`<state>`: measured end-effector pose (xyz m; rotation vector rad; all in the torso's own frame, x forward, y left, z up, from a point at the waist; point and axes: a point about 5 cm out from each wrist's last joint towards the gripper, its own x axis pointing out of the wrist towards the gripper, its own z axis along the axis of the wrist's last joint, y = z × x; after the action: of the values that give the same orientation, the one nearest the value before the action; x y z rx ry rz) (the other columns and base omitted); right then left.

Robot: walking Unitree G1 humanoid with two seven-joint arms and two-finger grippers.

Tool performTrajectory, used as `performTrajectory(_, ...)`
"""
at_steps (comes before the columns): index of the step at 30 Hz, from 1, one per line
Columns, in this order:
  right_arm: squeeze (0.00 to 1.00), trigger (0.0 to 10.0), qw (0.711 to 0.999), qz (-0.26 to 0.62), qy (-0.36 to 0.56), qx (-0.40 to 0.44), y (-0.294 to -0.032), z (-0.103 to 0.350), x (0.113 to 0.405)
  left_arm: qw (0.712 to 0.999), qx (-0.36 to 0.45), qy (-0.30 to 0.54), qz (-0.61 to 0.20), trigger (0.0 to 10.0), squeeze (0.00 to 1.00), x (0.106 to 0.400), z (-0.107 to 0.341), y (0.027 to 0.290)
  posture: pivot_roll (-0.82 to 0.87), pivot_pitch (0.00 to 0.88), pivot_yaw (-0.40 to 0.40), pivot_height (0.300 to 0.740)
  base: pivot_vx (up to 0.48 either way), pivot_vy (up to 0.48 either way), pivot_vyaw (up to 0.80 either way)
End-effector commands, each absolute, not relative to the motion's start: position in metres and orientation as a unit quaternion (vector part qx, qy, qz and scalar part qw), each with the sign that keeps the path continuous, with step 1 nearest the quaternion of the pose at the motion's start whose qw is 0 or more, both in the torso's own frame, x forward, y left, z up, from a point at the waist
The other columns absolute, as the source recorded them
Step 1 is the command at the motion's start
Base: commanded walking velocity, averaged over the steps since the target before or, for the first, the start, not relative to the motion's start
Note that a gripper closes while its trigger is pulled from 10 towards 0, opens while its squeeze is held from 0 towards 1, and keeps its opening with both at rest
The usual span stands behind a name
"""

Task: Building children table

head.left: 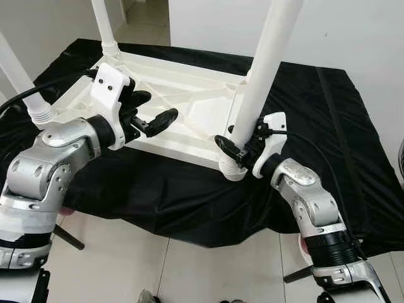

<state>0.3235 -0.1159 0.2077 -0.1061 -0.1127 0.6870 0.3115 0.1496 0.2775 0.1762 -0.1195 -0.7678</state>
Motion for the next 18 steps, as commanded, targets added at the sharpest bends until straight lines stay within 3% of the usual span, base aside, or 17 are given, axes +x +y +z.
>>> performTrajectory(1,0.00,10.0,0.943,0.330,-0.018,-0.047,-0.119,0.193,0.325,0.926,0.090,-0.052,-0.364,10.0,0.00,0.309,0.275,0.151,0.00,0.132,0.028,0.740,0.000,0.000,0.00)
performTrajectory(6,0.00,10.0,0.945,0.319,-0.040,-0.051,-0.129,0.208,0.329,0.926,0.097,-0.040,-0.363,10.0,0.00,0.304,0.271,0.152,0.00,0.132,0.030,0.740,0.000,0.000,0.00)
performTrajectory(12,0.00,10.0,0.947,0.310,-0.046,-0.065,-0.144,0.213,0.333,0.903,0.089,-0.036,-0.419,10.0,0.00,0.283,0.270,0.154,0.00,0.133,0.029,0.740,0.000,0.000,0.00)
performTrajectory(18,0.00,10.0,0.950,0.301,-0.048,-0.064,-0.151,0.212,0.339,0.904,0.086,-0.038,-0.416,10.0,0.00,0.279,0.271,0.158,0.01,0.141,0.028,0.740,0.000,0.000,0.00)
